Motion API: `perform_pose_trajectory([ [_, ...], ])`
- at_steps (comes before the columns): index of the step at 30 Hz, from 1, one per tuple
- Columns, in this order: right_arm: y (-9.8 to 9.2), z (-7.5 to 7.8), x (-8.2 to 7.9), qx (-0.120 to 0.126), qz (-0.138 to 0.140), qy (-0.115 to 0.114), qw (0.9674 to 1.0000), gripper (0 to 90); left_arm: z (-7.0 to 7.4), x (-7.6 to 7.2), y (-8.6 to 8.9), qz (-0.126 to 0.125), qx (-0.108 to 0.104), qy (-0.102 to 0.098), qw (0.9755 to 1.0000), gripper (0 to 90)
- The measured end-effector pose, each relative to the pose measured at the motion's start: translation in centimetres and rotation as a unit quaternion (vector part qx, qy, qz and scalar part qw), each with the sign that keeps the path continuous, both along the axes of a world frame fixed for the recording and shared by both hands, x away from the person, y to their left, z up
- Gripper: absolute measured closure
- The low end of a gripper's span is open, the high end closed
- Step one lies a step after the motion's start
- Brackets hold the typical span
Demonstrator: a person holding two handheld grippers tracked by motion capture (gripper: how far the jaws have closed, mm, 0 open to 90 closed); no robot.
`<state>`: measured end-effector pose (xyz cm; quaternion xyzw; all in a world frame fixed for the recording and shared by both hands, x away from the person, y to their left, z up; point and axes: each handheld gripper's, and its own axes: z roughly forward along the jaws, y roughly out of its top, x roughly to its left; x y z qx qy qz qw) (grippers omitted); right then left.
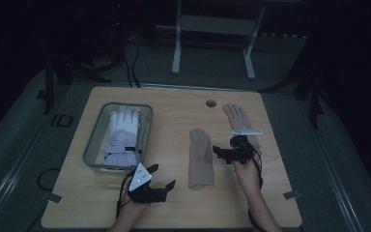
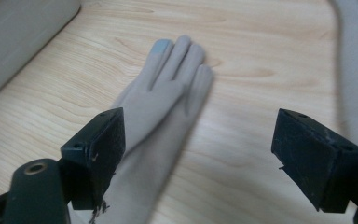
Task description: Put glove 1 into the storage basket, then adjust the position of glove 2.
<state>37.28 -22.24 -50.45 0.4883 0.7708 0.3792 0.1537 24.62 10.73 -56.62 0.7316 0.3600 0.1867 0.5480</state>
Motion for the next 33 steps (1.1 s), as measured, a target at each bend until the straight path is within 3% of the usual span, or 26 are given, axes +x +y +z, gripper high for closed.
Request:
perform_pose_trajectory([
  [3,-1.1,0.6,0.3,-0.009,0.006,-0.01,0.9999,17.5,0.0,0.0,0.1,0.011,0.004,-0.006,0.9999,12.7],
  [7,-2.7,1.3,0.9,-0.006,0.007,0.004,0.9999,17.4,0.0,-0.1,-0.2,0.016,0.024,-0.009,0.9995,8.8],
  [11,-4.0,1.9,1.2,-0.003,-0.001,0.002,1.0,14.0,0.0,-0.2,-0.3,0.013,0.022,-0.005,0.9997,3.5],
  [14,-4.8,2.3,1.4,-0.009,-0.024,-0.005,0.9997,12.8,-0.2,-0.1,-0.5,0.005,0.016,0.001,0.9999,2.8],
  [23,-7.2,2.1,3.0,-0.016,-0.028,-0.006,0.9995,11.2,-0.3,0.0,-0.6,0.008,0.02,0.003,0.9998,2.8],
  [26,-7.9,2.1,3.7,-0.03,-0.02,-0.014,0.9993,14.4,-0.3,0.0,-0.7,0.007,0.02,0.002,0.9998,2.8],
  [28,-8.3,2.3,4.2,-0.041,-0.019,-0.035,0.9984,19.6,-0.3,0.0,-0.7,0.006,0.02,0.002,0.9998,2.8],
  [33,-9.2,3.2,5.7,-0.046,-0.035,-0.058,0.9966,26.8,-0.3,-0.1,-0.8,0.004,0.021,0.003,0.9998,2.8],
])
